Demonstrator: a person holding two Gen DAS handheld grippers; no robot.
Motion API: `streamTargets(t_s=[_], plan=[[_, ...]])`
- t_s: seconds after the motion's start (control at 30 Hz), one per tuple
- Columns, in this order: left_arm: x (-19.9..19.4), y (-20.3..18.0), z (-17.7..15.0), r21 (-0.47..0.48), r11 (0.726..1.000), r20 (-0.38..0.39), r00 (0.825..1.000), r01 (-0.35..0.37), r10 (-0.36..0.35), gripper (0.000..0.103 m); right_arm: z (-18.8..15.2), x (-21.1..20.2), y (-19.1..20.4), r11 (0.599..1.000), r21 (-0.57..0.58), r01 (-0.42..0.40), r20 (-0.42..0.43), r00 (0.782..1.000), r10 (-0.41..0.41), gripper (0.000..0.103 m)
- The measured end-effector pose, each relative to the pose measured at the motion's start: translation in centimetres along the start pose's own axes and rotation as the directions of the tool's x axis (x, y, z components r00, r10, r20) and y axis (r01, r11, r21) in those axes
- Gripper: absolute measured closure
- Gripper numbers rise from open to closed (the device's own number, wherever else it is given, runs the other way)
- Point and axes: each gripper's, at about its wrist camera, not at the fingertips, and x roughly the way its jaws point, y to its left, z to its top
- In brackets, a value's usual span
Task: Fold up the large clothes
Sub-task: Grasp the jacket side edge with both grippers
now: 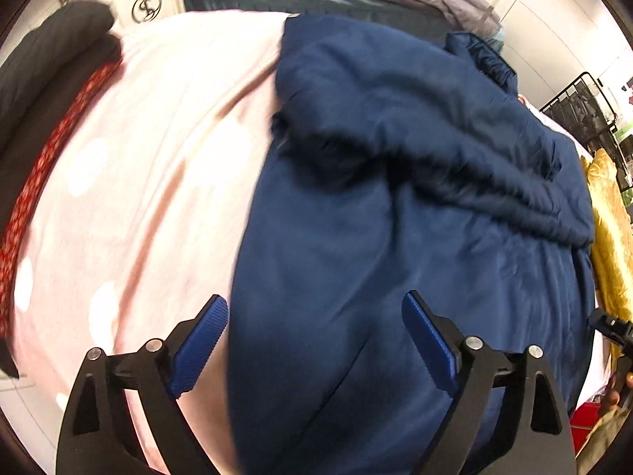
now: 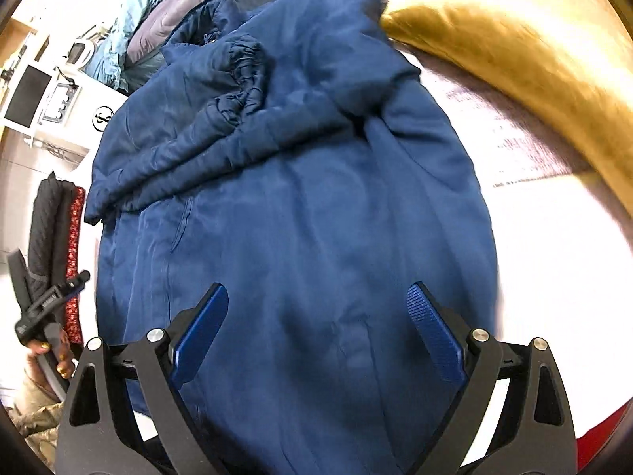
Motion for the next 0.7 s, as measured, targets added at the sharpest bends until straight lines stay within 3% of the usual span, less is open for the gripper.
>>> streamTargets(t_s=[0.2, 0.3, 0.43, 0.6, 0.7], plan=[[0.0, 3.1, -3.4, -0.016, 1.0, -0.069, 0.998, 0.01, -0.011, 0.026, -2.9, -1.6, -3.4, 0.993, 0.065, -0.102, -0.004, 0.995, 0.102, 0.012], [0.1, 3.9, -4.9, -0.007, 1.0, -0.098, 0.995, 0.018, -0.019, 0.03, -4.4, -2.2, -4.8, 0.988, 0.084, -0.129, -0.019, 0.991, 0.131, 0.019], [0.1, 4.3, -6.8, 0.018, 1.0, -0.126, 0.992, 0.025, -0.022, 0.032, -5.8, -3.4, -5.7, 0.986, 0.089, -0.143, -0.011, 0.989, 0.145, 0.022], [-0.2, 4.8, -8.1, 0.018, 0.999, -0.124, 0.991, 0.05, -0.048, 0.033, -6.8, -4.7, -7.5, 0.988, 0.12, -0.102, 0.018, 0.995, 0.1, 0.022], [-0.1, 4.9, -8.7, 0.013, 0.996, -0.131, 0.988, 0.086, -0.084, 0.033, -7.0, -4.3, -7.8, 0.989, 0.112, -0.097, -0.007, 0.995, 0.099, 0.03]])
